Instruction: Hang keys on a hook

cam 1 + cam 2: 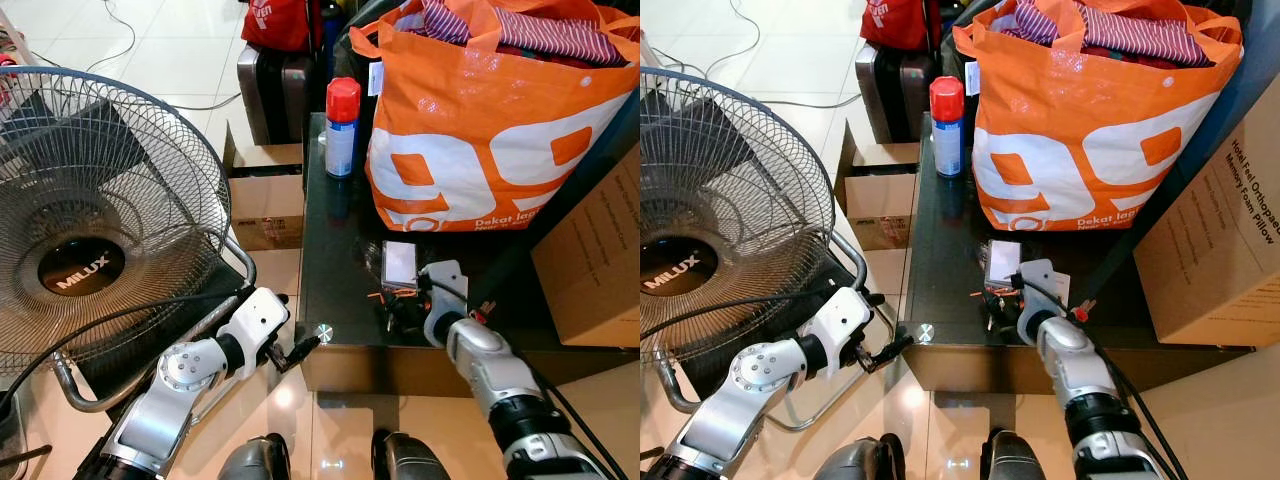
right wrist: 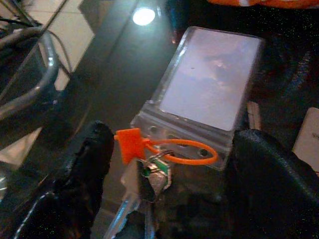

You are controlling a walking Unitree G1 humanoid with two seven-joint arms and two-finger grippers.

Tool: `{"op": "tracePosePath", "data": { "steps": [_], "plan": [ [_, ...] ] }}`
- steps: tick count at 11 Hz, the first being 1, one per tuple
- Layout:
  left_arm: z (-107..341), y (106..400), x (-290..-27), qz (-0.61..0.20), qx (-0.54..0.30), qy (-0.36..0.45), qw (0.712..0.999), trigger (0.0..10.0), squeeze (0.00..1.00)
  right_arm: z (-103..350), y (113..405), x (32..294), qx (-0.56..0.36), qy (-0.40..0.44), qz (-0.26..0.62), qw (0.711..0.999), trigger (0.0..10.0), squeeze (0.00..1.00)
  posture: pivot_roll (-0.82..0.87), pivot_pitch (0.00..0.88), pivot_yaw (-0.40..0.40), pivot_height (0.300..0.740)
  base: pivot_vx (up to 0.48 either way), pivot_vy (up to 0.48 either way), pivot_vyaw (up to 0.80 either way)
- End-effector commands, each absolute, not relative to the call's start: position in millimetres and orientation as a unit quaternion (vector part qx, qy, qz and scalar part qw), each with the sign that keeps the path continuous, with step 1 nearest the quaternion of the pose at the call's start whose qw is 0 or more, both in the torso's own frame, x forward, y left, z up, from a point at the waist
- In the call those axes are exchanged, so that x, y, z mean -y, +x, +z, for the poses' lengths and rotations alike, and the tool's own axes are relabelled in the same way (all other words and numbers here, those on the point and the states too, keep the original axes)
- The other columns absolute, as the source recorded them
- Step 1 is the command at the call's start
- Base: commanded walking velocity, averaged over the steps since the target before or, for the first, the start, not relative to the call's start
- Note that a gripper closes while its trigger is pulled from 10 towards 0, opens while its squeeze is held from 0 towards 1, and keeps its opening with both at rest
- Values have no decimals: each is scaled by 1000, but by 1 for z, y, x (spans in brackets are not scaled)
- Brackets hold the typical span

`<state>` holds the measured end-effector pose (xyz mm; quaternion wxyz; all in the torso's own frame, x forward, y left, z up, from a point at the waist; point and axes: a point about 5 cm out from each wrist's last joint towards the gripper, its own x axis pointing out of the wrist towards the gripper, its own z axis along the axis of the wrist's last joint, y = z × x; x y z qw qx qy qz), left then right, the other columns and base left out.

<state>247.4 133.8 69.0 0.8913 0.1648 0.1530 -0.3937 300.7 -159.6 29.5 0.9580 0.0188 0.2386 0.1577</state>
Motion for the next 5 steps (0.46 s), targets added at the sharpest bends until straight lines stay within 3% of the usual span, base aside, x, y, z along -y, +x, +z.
{"op": "tracePosePath", "data": {
  "steps": [1,3,4,5],
  "plan": [
    [70,247,-135,-390,-152,167,893,10000,0,28,297,159,-244,28,169,954,3843,0,-118,202,48,740,0,0,0],
    [70,249,-135,-390,-151,167,893,10000,0,28,295,155,-249,28,191,949,2784,0,-119,201,49,740,0,0,0],
    [71,249,-134,-391,-151,166,892,10000,0,24,291,151,-259,24,201,944,1255,0,-118,200,49,740,0,0,0],
    [70,249,-134,-392,-152,167,892,10000,0,21,290,152,-265,21,195,944,2980,0,-118,200,49,740,0,0,0]
  ]
}}
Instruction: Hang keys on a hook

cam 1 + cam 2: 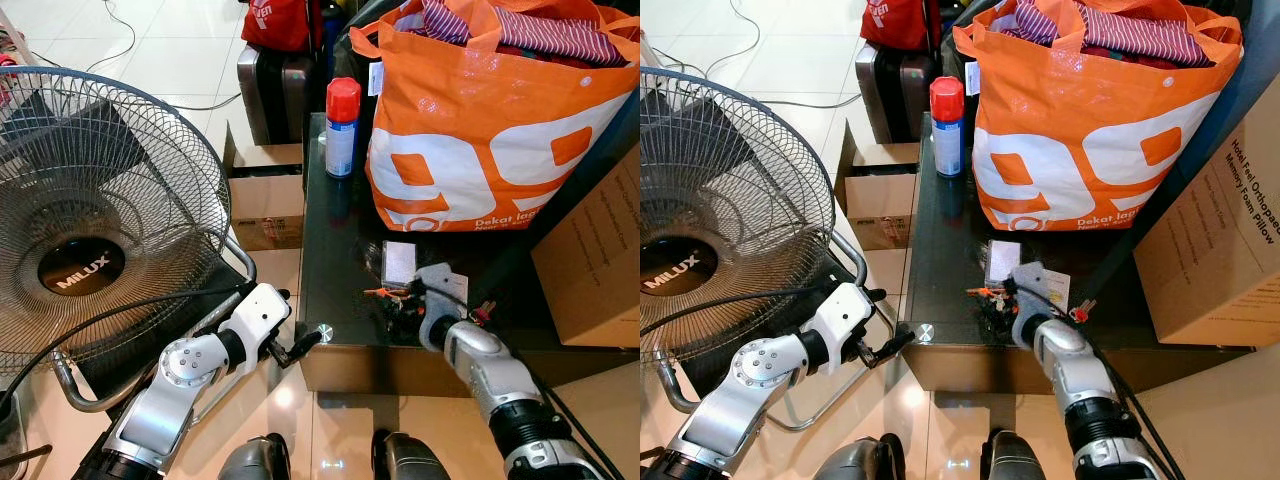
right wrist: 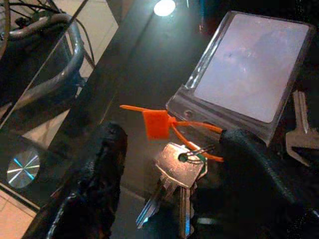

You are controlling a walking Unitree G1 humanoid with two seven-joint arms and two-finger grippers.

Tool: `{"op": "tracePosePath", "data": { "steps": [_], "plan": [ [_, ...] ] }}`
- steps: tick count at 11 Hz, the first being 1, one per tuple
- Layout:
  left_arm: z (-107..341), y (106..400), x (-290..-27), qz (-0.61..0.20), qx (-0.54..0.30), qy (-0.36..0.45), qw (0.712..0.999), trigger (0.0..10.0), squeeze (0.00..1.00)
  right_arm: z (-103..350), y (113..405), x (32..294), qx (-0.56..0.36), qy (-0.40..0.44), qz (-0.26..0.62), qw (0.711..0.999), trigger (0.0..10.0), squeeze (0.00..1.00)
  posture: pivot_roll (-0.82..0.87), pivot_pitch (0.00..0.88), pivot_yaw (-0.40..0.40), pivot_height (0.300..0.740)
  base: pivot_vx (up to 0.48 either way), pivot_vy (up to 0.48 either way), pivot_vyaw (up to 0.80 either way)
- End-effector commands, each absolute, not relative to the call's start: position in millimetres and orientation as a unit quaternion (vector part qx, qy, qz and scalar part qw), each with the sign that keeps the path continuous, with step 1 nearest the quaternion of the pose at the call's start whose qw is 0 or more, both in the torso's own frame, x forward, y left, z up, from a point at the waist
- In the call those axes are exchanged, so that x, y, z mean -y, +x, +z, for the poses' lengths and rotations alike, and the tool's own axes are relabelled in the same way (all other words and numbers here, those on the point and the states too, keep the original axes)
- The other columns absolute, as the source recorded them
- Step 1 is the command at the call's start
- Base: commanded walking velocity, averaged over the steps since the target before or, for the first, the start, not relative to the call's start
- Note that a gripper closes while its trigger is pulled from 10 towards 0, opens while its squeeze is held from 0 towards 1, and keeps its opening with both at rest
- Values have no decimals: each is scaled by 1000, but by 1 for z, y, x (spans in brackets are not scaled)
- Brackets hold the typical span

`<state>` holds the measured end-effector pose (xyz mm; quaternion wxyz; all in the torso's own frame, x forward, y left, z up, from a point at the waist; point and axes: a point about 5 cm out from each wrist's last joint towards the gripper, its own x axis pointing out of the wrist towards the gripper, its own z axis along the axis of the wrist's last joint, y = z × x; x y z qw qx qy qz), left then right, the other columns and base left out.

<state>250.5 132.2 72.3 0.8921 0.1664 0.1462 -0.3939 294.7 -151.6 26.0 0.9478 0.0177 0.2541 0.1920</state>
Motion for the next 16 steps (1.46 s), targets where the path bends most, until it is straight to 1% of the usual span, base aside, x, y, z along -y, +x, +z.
{"op": "tracePosePath", "data": {
  "steps": [1,5,6,7,9,11,12,13,14,15,16],
  "plan": [
    [70,249,-133,-392,-151,167,892,10000,0,20,291,153,-267,19,184,946,10000,0,-117,199,48,740,0,0,0],
    [71,251,-134,-392,-149,169,892,10000,0,28,296,156,-255,20,178,950,10000,0,-118,187,49,740,0,0,0],
    [71,251,-133,-392,-146,168,893,10000,0,37,291,152,-231,38,214,948,10000,0,-120,170,46,740,0,0,0],
    [71,250,-134,-392,-146,168,893,10000,0,40,284,150,-225,44,234,945,10000,1000,-120,170,46,740,0,0,0],
    [70,249,-134,-392,-148,169,892,10000,0,41,272,147,-219,16,245,944,10000,1000,-123,162,49,740,0,0,0],
    [69,250,-135,-397,-150,172,889,10000,0,37,261,124,-222,4,278,935,10000,1000,-123,152,63,740,0,0,0],
    [70,251,-135,-399,-152,173,888,10000,0,33,260,119,-236,-5,272,933,10000,1000,-120,155,66,740,0,0,0],
    [70,252,-135,-402,-153,173,886,10000,0,28,260,119,-259,-3,255,932,10000,1000,-117,155,66,740,0,0,0],
    [70,251,-135,-403,-154,172,885,10000,0,26,257,116,-271,8,266,925,10000,1000,-119,157,66,740,0,0,0],
    [69,251,-135,-404,-154,172,885,10000,0,24,255,117,-279,0,269,922,10000,1000,-119,158,65,740,0,0,0],
    [69,250,-134,-405,-154,171,885,10000,0,21,255,122,-289,-14,253,923,10000,1000,-119,160,64,740,0,0,0]
  ]
}}
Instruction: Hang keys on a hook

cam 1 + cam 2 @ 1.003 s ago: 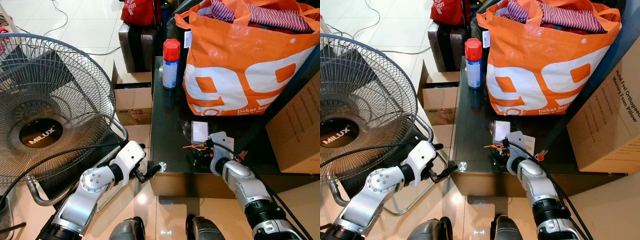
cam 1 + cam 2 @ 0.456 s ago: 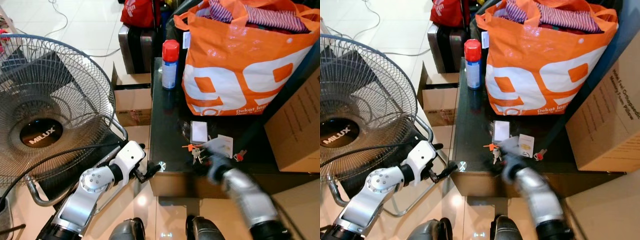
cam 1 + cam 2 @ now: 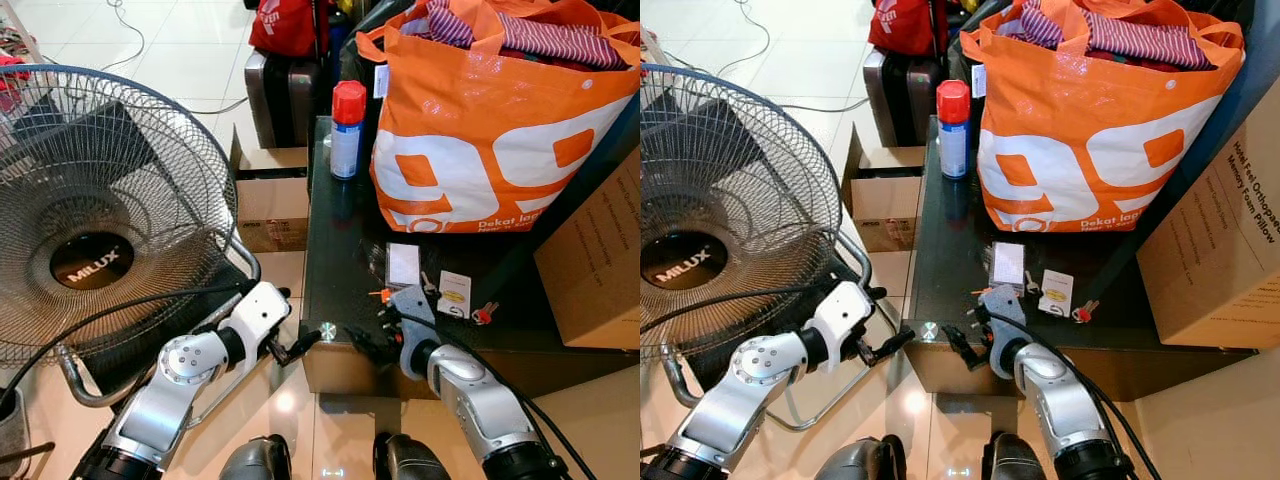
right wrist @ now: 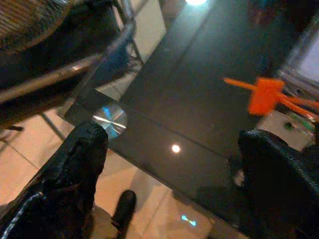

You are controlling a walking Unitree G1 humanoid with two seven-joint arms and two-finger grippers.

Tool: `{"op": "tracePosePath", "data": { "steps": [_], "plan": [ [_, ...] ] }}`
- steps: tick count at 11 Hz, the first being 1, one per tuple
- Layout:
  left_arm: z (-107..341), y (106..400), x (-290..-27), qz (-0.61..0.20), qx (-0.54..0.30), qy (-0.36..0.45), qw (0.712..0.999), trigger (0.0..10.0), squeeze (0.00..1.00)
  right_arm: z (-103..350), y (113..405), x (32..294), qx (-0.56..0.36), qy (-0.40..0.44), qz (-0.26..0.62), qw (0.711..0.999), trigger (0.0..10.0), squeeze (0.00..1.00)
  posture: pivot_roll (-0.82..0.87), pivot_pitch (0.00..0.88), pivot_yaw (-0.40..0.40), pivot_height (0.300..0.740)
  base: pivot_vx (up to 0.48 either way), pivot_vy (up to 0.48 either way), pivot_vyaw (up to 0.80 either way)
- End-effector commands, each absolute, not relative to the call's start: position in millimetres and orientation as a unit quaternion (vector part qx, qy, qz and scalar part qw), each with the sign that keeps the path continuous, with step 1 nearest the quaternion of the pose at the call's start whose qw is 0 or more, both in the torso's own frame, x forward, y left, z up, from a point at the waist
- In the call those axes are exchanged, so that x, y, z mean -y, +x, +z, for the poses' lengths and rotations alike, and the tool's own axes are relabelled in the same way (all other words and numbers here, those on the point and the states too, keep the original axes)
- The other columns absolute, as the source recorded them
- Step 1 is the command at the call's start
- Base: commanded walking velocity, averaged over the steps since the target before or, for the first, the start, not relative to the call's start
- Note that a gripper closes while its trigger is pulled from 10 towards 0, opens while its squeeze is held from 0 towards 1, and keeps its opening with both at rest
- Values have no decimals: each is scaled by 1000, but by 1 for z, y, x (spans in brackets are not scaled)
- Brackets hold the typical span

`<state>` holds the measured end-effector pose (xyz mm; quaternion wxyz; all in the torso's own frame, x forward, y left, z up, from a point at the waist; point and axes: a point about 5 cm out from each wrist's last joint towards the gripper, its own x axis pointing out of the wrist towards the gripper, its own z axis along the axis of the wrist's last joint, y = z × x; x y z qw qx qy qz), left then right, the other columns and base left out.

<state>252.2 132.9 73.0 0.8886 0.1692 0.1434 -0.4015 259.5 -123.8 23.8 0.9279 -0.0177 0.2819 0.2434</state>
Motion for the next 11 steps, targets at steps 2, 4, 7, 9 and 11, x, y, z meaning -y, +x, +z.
{"op": "tracePosePath", "data": {
  "steps": [2,4,7,9,11],
  "plan": [
    [70,252,-134,-404,-154,170,885,10000,0,12,257,145,-322,-33,186,928,10000,0,-119,164,64,740,0,0,0],
    [69,252,-134,-405,-155,170,885,10000,0,14,262,167,-324,-37,145,934,10000,0,-123,168,72,740,0,0,0],
    [70,255,-132,-406,-152,170,885,10000,0,21,271,197,-311,-58,86,945,10000,0,-125,175,78,740,0,0,0],
    [71,256,-131,-407,-151,170,885,10000,0,35,275,198,-281,-26,117,952,10000,0,-129,179,81,740,0,0,0],
    [70,257,-130,-409,-152,169,884,10000,0,41,266,166,-267,27,218,938,10000,0,-131,182,84,740,0,0,0]
  ]
}}
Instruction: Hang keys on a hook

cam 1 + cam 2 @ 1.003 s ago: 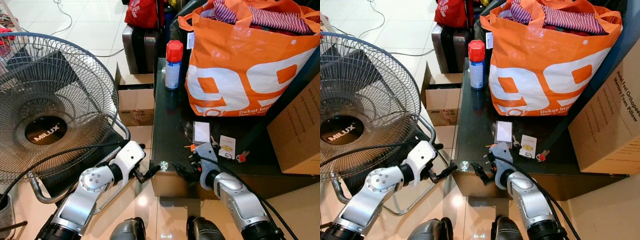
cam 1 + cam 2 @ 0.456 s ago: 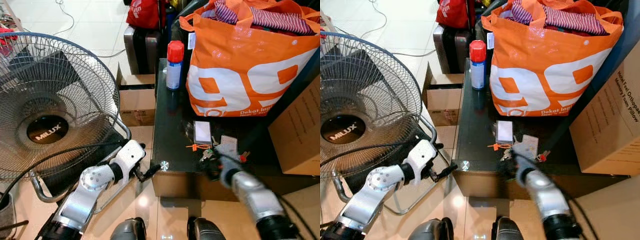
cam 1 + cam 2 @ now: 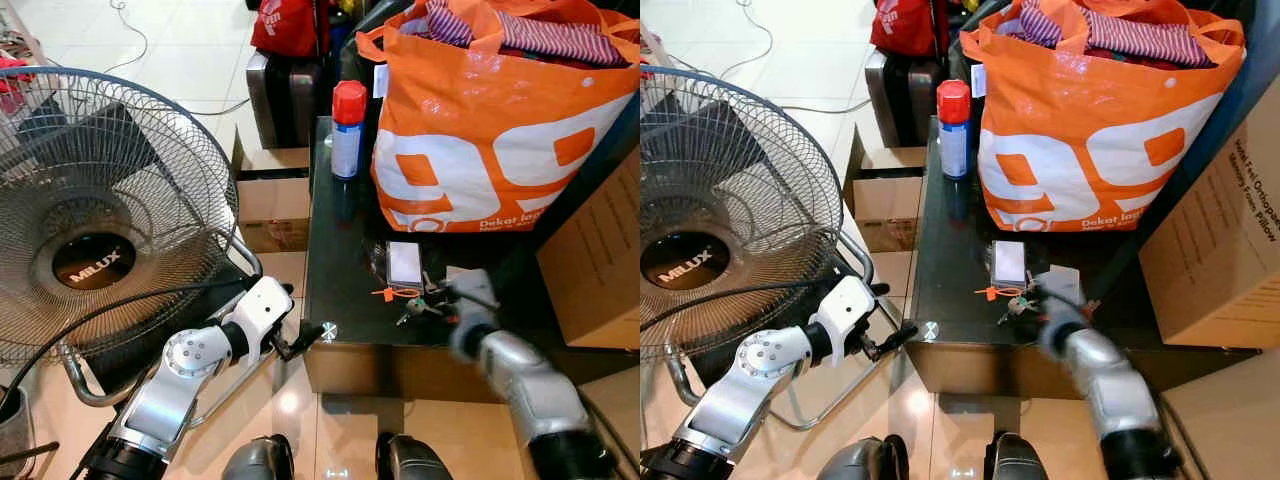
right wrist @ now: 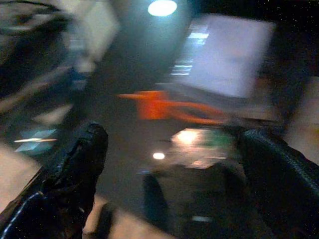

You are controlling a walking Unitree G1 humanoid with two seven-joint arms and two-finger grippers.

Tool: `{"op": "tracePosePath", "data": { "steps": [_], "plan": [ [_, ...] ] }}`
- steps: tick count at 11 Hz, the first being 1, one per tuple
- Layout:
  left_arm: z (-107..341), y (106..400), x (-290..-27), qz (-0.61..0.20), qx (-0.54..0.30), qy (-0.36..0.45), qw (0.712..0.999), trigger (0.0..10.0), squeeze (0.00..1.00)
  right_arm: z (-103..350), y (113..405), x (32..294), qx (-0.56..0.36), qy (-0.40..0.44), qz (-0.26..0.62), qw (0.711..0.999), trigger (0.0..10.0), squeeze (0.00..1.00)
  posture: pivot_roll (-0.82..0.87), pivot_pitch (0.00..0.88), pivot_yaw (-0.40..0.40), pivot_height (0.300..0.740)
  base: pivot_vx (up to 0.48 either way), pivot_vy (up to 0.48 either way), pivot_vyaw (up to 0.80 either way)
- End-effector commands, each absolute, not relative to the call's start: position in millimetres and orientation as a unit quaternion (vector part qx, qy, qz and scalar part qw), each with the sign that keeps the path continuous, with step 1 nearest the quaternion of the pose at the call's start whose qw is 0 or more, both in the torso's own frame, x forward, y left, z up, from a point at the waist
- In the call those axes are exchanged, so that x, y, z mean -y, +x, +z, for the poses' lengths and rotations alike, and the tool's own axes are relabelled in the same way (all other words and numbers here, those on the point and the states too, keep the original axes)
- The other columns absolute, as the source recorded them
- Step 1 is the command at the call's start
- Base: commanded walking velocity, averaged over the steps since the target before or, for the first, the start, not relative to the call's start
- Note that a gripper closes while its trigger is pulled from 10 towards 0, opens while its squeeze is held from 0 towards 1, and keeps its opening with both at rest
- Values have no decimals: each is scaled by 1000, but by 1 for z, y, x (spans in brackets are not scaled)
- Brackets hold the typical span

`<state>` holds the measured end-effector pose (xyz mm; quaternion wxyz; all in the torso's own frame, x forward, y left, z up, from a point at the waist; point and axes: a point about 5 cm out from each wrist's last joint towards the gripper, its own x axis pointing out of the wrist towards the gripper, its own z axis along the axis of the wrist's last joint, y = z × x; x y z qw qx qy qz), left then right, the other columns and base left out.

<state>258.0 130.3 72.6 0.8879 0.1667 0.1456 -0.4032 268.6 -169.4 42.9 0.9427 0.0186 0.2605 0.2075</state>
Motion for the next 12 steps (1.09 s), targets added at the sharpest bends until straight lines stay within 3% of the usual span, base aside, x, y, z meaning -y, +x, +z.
{"op": "tracePosePath", "data": {
  "steps": [1,2,5,12],
  "plan": [
    [70,257,-130,-409,-152,168,884,10000,0,42,262,158,-266,38,243,932,10000,0,-131,182,84,740,0,0,0],
    [71,257,-129,-411,-151,168,883,10000,0,35,254,146,-281,32,271,920,10000,0,-131,183,84,740,0,0,0],
    [70,257,-130,-411,-153,168,883,10000,0,18,255,141,-315,21,215,924,10000,0,-126,187,85,740,0,0,0],
    [71,258,-129,-414,-152,169,882,10000,0,26,261,134,-282,48,218,933,10000,0,-126,188,89,740,0,0,0]
  ]
}}
